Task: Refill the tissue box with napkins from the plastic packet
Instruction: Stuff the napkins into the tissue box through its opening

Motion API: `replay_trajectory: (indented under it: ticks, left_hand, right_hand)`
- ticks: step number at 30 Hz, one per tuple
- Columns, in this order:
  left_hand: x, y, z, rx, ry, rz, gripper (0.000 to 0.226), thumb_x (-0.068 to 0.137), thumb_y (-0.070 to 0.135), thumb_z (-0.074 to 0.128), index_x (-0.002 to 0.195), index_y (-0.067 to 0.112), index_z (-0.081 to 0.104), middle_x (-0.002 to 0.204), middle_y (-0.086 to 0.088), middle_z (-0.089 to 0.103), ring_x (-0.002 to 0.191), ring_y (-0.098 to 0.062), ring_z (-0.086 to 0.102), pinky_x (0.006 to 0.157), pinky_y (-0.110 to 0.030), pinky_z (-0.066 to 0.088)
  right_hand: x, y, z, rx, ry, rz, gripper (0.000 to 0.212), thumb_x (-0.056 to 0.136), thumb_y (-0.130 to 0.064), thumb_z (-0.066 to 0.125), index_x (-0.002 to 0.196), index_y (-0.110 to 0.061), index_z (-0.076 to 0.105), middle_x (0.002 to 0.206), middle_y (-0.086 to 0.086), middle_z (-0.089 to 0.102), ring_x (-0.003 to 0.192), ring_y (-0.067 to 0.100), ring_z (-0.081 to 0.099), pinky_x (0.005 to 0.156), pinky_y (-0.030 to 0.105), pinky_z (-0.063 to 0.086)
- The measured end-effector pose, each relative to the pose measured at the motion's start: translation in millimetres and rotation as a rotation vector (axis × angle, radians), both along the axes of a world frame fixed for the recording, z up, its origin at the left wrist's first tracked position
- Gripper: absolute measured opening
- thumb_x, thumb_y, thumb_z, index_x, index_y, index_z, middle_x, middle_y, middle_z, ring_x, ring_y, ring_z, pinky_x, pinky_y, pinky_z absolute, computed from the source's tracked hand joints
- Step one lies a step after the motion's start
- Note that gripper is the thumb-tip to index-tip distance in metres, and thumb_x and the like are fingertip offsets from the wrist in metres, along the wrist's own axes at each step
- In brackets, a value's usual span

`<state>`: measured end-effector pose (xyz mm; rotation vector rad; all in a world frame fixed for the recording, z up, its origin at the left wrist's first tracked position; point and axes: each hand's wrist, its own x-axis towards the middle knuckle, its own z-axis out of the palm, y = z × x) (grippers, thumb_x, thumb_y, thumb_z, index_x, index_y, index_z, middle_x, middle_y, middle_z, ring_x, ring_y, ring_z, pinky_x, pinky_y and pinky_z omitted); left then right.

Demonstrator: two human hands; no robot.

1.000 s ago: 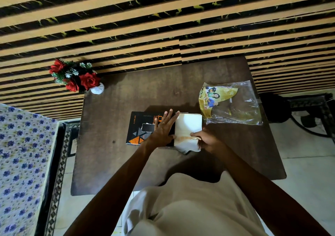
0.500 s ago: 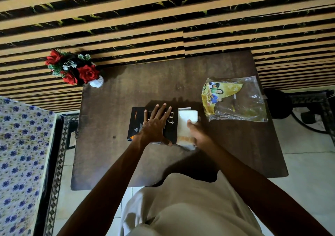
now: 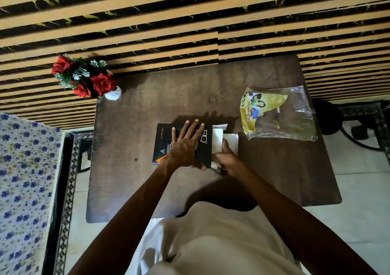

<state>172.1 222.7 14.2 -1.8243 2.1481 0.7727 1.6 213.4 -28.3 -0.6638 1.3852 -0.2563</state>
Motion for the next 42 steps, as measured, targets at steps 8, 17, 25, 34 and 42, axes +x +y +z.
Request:
replay_trajectory:
  ticks: [8,17,25,34,42]
  left_hand:
    - [-0.1,0.2,-2.4,-0.019,0.000,0.009,0.146,0.045,0.072,0.079,0.154,0.023,-0.006,0.164,-0.003,-0.009,0.149,-0.030,-0.014,0.114,-0.068,-0.003]
    - [1.6,1.4,-4.7,-0.033,0.021,0.011,0.145,0.046,0.072,0.078,0.154,0.022,-0.005,0.164,-0.004,-0.007,0.150,-0.030,-0.012,0.113,-0.068,-0.004]
    - [2.5,0.5,-4.6,-0.019,0.032,0.011,0.148,0.043,0.072,0.079,0.154,0.021,-0.006,0.164,-0.003,-0.008,0.149,-0.029,-0.014,0.112,-0.068,-0.005]
    - [3.5,0.9,-6.3,-0.024,0.032,0.018,0.147,0.045,0.072,0.079,0.154,0.020,-0.006,0.164,-0.002,-0.008,0.149,-0.028,-0.015,0.114,-0.068,-0.005]
    - [3.7,1.3,-7.0,-0.027,0.011,0.020,0.148,0.045,0.073,0.078,0.153,0.020,-0.009,0.163,-0.001,-0.011,0.149,-0.027,-0.017,0.115,-0.065,-0.007]
  right_hand:
    - [7.5,-0.2,-4.7,0.115,-0.364,-0.193,0.072,0.082,0.023,0.042,0.141,-0.017,0.039,0.128,0.016,0.053,0.106,0.032,0.056,0.083,0.046,0.051]
    - [22.2,7.1,-0.5,0.173,-0.428,-0.233,0.034,0.100,-0.030,0.045,0.133,-0.023,0.044,0.127,0.011,0.059,0.110,0.026,0.058,0.094,0.044,0.049]
    - [8.9,-1.9,-2.3,0.186,-0.362,-0.135,0.028,0.096,-0.019,0.052,0.124,-0.025,0.053,0.127,0.015,0.060,0.106,0.031,0.061,0.076,0.043,0.055]
    - [9.9,-4.5,3.2,0.182,-0.216,-0.131,0.020,0.101,-0.024,0.040,0.101,-0.019,0.059,0.108,0.014,0.064,0.091,0.028,0.062,0.069,0.039,0.053]
    - [10.1,-2.0,-10.5,-0.181,0.220,0.336,0.026,0.086,-0.010,0.067,0.111,-0.014,0.060,0.112,0.008,0.065,0.107,0.031,0.062,0.091,0.035,0.053]
